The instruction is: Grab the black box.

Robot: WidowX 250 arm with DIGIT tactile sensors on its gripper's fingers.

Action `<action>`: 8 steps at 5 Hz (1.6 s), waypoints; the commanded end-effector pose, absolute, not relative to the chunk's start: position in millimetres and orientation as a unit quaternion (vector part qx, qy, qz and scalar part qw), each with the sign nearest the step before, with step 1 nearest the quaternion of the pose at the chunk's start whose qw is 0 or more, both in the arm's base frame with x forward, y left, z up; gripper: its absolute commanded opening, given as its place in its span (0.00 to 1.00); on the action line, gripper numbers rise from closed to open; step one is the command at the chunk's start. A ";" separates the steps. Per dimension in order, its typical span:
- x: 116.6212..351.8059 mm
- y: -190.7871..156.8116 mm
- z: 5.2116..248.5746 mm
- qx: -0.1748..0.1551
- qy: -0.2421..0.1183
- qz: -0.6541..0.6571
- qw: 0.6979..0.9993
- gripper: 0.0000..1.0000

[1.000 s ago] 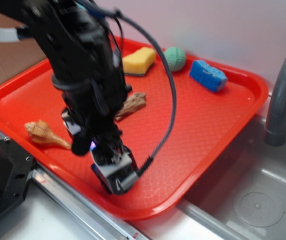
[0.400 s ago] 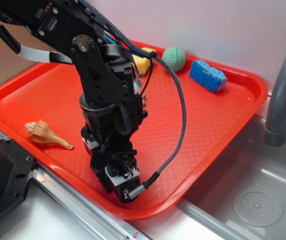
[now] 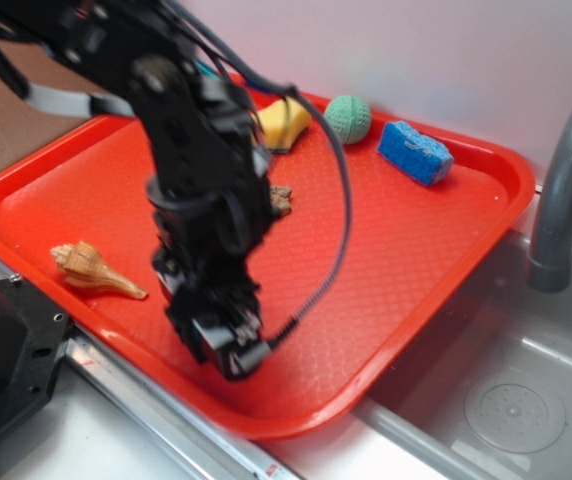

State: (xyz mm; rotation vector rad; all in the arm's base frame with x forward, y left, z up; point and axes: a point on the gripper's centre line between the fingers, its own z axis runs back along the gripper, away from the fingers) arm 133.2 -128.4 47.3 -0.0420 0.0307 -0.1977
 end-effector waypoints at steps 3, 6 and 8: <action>113.9 3.2 185.8 -0.018 -0.064 0.123 0.990 0.00; 142.8 16.4 181.4 -0.010 -0.047 0.115 0.992 0.00; 173.5 7.1 205.6 -0.001 -0.042 0.085 0.995 0.00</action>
